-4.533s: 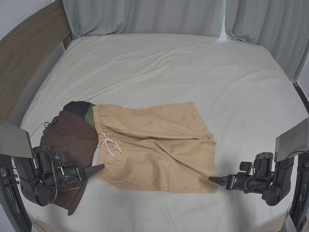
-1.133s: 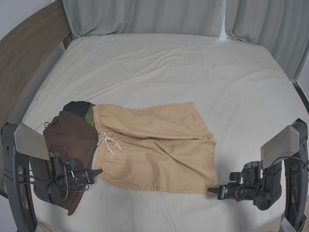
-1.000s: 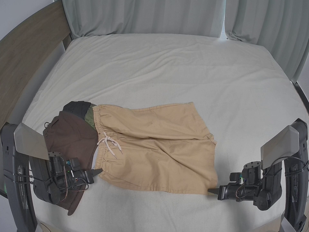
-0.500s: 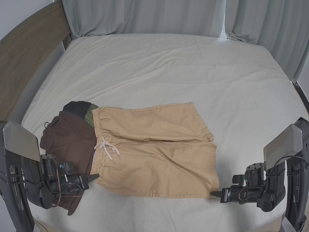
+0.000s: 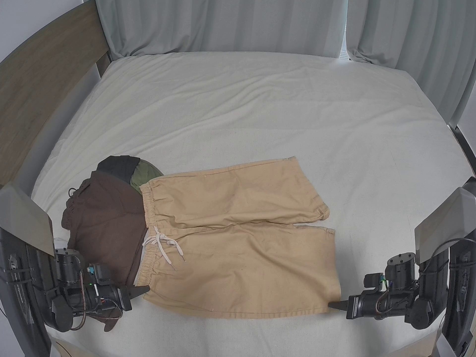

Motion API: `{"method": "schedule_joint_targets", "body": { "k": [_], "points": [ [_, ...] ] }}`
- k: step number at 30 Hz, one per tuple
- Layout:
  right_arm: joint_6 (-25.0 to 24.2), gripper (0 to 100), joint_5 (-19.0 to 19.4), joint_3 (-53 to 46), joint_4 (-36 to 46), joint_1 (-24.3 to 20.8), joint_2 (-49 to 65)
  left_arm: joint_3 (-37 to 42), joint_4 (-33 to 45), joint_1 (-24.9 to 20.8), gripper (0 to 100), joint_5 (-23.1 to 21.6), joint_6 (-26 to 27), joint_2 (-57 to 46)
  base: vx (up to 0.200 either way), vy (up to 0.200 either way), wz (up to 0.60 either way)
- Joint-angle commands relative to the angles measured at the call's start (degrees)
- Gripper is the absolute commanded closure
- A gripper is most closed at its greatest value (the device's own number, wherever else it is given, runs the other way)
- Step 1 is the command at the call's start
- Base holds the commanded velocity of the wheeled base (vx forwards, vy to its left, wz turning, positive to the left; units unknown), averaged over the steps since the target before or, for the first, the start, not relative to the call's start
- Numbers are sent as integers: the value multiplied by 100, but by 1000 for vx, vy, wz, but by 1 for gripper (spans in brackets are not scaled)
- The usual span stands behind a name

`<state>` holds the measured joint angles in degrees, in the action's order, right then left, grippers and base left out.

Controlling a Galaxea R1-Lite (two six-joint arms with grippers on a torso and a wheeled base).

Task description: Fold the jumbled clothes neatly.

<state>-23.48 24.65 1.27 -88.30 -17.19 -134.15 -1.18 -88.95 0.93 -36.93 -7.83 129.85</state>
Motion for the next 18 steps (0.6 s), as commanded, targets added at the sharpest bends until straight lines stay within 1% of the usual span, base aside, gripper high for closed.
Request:
{"method": "schedule_joint_targets", "body": {
  "k": [1,7,9,10,14,18],
  "points": [
    [10,100,5,-118,-3,14,99,118,10,30,100,-8,80,-4,0,0,0],
    [45,100,5,-118,-3,-13,108,118,19,171,100,-25,273,31,0,0,0],
    [124,100,5,-118,5,-13,134,118,27,241,100,-131,378,31,0,0,0],
    [177,100,5,-118,14,-13,152,118,19,320,100,-306,457,5,0,0,0],
    [300,100,-30,-118,67,-30,354,118,27,558,100,-676,528,-206,0,0,0],
    [318,100,-30,-127,111,-100,477,118,54,707,100,-939,624,-250,0,0,0]
  ]
}}
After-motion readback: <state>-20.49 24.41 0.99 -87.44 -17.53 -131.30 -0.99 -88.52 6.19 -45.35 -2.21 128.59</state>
